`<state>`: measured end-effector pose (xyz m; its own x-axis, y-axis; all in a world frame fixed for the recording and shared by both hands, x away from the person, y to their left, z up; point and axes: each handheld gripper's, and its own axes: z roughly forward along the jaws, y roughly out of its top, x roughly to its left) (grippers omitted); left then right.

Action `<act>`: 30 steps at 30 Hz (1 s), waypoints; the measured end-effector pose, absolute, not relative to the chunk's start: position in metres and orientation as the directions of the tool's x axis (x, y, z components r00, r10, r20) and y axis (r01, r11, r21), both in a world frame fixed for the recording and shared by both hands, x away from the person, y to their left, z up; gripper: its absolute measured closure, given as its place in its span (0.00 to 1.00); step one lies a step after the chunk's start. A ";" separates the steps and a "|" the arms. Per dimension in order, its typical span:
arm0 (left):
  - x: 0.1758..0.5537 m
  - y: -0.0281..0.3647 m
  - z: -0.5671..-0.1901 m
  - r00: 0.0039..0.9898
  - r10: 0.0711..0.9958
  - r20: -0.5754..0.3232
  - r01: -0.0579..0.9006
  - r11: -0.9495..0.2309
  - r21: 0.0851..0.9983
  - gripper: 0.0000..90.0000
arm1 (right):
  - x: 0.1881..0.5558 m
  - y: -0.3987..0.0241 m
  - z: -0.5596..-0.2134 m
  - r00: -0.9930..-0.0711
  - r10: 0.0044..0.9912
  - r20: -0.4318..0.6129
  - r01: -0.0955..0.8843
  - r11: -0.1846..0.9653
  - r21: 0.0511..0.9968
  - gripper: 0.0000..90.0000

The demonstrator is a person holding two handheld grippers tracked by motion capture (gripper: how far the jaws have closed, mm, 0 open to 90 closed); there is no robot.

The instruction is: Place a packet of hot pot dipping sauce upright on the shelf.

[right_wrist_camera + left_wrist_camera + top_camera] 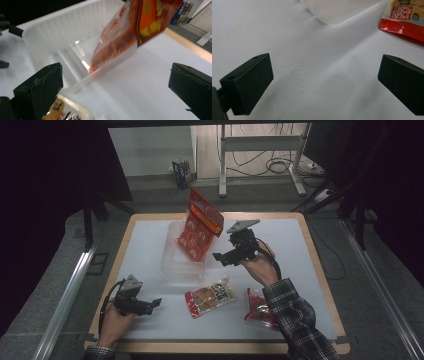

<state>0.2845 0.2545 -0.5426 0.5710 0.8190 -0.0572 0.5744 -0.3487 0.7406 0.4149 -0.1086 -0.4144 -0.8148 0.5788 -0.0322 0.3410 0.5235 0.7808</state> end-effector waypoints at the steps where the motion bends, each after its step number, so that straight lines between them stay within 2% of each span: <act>1: 0.284 0.254 -0.543 0.573 0.818 -0.051 0.571 -0.354 0.740 0.00 | 0.413 -0.111 -0.417 -0.814 0.581 -0.026 0.347 0.521 0.780 0.00; 11: 0.283 0.252 -0.540 0.584 0.810 -0.056 0.566 -0.357 0.743 0.00 | 0.393 -0.136 -0.442 -0.811 0.586 0.004 0.365 0.500 0.785 0.00; 22: 0.280 0.245 -0.535 0.621 0.781 -0.066 0.546 -0.370 0.751 0.00 | 0.376 -0.156 -0.450 -0.794 0.607 0.024 0.394 0.485 0.781 0.00; 30: 0.277 0.236 -0.531 0.651 0.757 -0.061 0.522 -0.388 0.760 0.05 | 0.366 -0.167 -0.452 -0.771 0.635 0.052 0.425 0.453 0.783 0.00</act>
<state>0.2772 0.2361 -0.5313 0.6505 0.7571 -0.0606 0.5219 -0.3877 0.7598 0.3665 -0.1669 -0.4522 -0.7711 0.6346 0.0517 0.4254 0.4531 0.7834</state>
